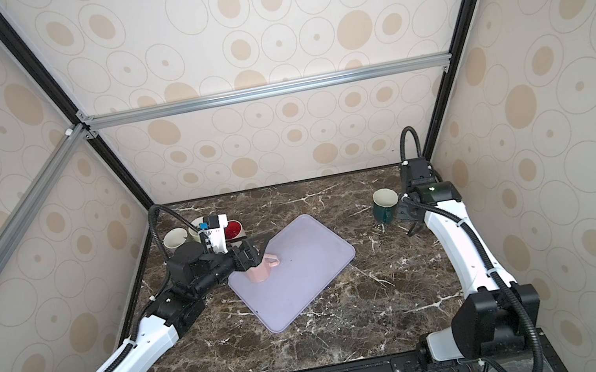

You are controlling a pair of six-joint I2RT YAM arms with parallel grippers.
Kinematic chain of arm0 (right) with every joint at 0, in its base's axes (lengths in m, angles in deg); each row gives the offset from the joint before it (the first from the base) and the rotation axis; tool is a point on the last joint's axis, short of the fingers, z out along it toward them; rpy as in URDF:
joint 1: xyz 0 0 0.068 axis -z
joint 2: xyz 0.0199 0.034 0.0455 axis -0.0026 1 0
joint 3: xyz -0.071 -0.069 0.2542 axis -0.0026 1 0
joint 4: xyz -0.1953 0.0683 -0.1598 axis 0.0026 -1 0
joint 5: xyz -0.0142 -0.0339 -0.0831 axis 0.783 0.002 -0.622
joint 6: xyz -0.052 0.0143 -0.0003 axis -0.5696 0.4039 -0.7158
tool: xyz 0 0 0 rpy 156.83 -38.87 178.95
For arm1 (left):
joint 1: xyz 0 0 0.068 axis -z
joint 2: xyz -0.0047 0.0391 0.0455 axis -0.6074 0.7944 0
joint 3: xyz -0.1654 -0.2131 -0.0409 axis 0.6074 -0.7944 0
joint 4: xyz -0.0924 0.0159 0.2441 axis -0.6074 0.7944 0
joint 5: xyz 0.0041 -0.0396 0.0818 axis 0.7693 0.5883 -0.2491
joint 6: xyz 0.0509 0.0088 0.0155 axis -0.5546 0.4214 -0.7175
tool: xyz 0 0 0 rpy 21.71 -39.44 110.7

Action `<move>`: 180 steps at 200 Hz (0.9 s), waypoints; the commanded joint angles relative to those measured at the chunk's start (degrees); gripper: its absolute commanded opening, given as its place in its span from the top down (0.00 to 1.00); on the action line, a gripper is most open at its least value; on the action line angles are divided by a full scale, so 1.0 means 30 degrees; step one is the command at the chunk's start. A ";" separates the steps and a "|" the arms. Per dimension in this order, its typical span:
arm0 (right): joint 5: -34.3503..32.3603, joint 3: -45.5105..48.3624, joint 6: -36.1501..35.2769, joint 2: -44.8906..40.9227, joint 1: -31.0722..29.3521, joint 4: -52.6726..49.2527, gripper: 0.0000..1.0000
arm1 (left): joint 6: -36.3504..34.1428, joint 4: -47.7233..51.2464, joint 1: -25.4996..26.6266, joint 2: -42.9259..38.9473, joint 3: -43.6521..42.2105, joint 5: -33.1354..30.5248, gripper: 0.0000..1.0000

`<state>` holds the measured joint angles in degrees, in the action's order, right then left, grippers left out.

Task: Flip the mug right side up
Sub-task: 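Carry the upright black mug with the right gripper toward the teal mug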

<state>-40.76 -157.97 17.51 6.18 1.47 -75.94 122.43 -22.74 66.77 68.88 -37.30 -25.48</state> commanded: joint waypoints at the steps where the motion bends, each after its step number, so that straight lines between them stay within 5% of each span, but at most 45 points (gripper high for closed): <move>1: -0.0454 -0.0881 -0.0285 0.0431 0.0434 0.1379 1.00 | -0.0542 0.0342 0.0026 -0.0498 -0.0031 -0.0639 0.02; 180: 0.0546 -0.2017 0.0002 0.6478 0.2323 0.3146 1.00 | 0.0501 -0.0338 0.0026 -0.0985 -0.0387 -0.0912 0.02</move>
<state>-38.66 -160.94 17.07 24.59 7.44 -69.43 123.04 -22.48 66.77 66.85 -38.67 -27.41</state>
